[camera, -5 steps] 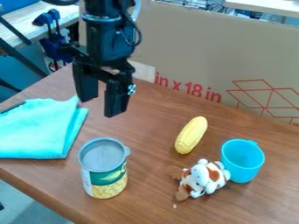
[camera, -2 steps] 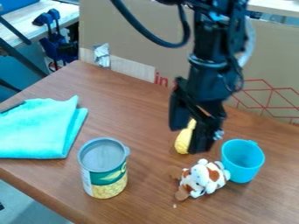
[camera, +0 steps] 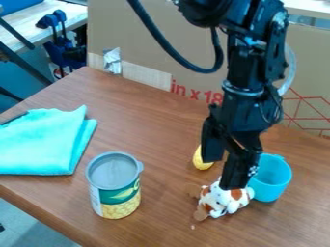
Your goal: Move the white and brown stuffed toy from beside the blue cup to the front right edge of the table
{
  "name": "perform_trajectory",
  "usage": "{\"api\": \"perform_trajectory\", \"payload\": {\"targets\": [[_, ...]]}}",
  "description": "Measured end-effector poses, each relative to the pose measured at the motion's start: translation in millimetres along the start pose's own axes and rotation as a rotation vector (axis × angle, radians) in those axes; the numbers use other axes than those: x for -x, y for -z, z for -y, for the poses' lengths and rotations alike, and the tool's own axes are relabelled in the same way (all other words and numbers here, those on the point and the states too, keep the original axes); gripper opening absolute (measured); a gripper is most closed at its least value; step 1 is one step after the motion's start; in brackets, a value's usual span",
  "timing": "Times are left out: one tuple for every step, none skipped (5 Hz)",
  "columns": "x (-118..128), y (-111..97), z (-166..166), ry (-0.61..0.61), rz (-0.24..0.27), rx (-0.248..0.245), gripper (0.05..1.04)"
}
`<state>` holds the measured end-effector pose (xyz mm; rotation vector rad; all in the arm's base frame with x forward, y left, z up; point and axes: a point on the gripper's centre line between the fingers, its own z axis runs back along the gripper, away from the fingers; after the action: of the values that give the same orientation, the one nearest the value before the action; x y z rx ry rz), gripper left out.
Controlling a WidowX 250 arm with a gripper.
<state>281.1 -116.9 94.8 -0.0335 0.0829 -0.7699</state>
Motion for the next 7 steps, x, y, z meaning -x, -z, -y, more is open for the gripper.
{"api": "perform_trajectory", "payload": {"targets": [[-3, 5, -2, 0.040, 0.019, -0.010, 1.001], [-5, 12, -6, 0.062, 0.033, -0.039, 1.001], [-10, 21, -9, 0.049, 0.054, -0.067, 1.001], [-9, 34, -9, 0.045, 0.038, -0.058, 1.001], [-6, 51, -12, 0.024, 0.053, -0.022, 1.001], [-9, 61, -18, 0.009, 0.075, -0.005, 0.964], [-7, 66, -20, -0.021, 0.079, -0.005, 0.711]]}}
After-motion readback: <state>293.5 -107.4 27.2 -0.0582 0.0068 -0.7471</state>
